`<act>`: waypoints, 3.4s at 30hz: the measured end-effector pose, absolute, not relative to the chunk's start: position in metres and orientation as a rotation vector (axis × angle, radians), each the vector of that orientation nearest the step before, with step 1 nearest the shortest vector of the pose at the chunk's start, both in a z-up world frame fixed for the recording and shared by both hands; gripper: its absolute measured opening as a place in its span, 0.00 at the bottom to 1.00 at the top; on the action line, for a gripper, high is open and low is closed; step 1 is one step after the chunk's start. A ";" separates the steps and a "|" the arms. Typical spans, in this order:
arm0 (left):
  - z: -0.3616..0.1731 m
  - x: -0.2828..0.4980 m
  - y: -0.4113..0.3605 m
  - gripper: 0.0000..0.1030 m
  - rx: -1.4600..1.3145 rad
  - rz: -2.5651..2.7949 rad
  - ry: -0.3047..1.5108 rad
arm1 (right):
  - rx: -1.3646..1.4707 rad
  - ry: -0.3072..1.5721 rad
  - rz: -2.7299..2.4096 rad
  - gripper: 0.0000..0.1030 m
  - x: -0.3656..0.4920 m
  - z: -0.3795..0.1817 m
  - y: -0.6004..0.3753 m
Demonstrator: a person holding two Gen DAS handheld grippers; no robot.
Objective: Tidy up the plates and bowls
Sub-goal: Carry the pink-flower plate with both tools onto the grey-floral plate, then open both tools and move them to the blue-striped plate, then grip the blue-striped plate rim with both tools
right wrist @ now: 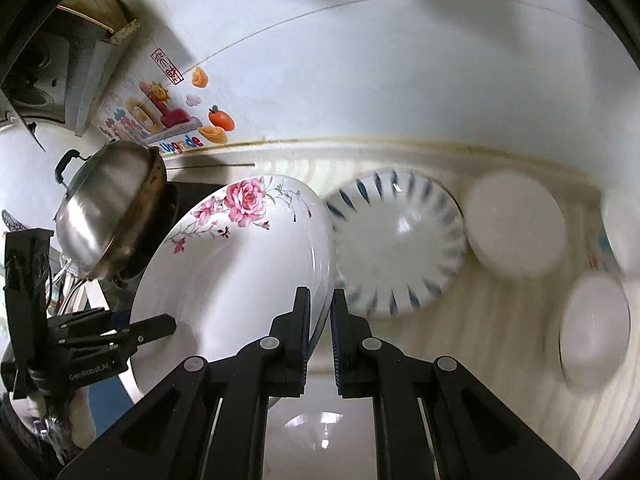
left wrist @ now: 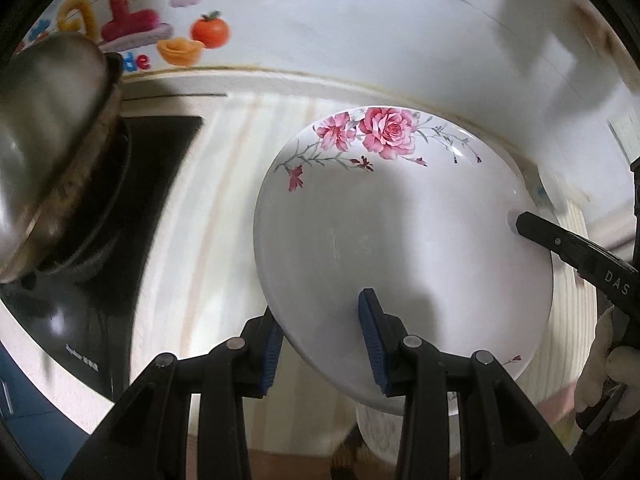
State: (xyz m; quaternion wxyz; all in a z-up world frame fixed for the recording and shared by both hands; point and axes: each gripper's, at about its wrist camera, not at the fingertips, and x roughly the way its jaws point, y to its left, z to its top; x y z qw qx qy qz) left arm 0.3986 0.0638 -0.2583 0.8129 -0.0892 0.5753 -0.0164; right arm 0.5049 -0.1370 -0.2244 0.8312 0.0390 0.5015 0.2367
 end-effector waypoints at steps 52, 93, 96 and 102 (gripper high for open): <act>-0.359 0.339 -0.033 0.32 0.088 -0.117 1.538 | 0.291 1.412 0.340 0.14 0.381 -0.338 -0.241; -0.371 0.630 0.013 0.29 -0.069 -0.133 1.441 | 0.396 1.323 0.149 0.19 0.616 -0.365 -0.194; -0.368 0.627 0.007 0.25 -0.037 -0.129 1.419 | 0.354 1.306 0.126 0.11 0.616 -0.367 -0.191; -0.360 0.602 0.000 0.24 -0.013 -0.136 1.395 | 0.338 1.291 0.135 0.11 0.609 -0.366 -0.192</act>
